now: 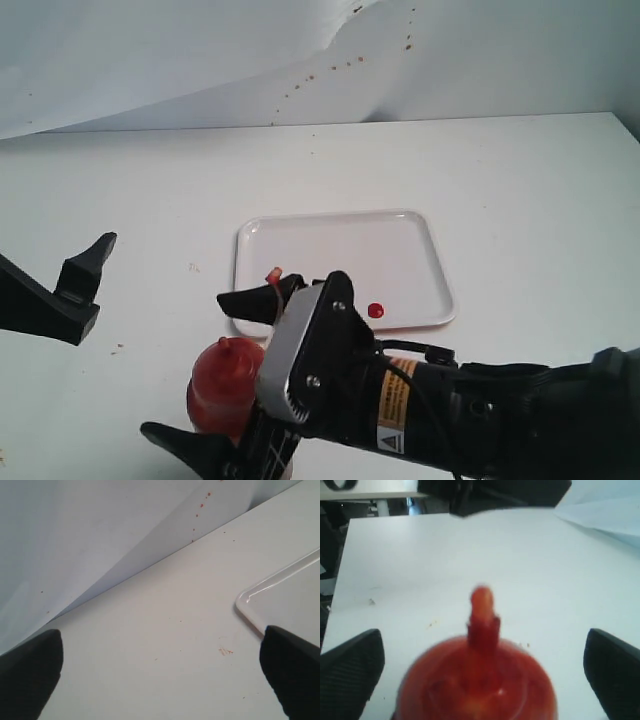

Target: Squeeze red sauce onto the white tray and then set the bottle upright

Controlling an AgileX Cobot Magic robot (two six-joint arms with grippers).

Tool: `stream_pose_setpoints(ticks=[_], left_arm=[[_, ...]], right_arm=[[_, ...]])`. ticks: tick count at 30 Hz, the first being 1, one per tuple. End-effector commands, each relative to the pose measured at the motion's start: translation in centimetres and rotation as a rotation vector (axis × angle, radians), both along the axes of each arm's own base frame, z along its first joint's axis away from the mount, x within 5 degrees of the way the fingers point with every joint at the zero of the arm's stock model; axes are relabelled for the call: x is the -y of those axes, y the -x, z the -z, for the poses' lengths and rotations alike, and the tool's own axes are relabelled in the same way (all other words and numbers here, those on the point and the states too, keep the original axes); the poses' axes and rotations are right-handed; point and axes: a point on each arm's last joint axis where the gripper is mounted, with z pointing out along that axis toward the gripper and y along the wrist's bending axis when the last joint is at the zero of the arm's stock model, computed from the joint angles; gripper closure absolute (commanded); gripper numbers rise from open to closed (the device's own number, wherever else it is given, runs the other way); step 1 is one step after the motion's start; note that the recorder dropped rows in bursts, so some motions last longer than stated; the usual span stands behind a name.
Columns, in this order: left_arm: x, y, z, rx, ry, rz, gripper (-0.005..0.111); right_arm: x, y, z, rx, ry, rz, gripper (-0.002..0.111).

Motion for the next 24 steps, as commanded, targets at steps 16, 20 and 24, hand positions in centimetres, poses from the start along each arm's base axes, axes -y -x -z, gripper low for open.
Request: stream_pose_setpoints(ticks=[16,20,24], left_arm=[[-0.4,-0.1,-0.4,0.012,0.185,-0.111,0.008],[-0.1,-0.5,-1.7,0.042,0.237,-0.121,0.062],[0.4,-1.1,-3.9,0.093,0.282,-0.117,0.105]], right_arm=[[9.0,1.2,-17.6,0.196,-0.607,0.497,0.017],[12.8,1.0,-18.7,0.327,-0.475,0.801,0.063],[15.2,1.5,-19.7,0.556,-0.273,0.971,0.108]])
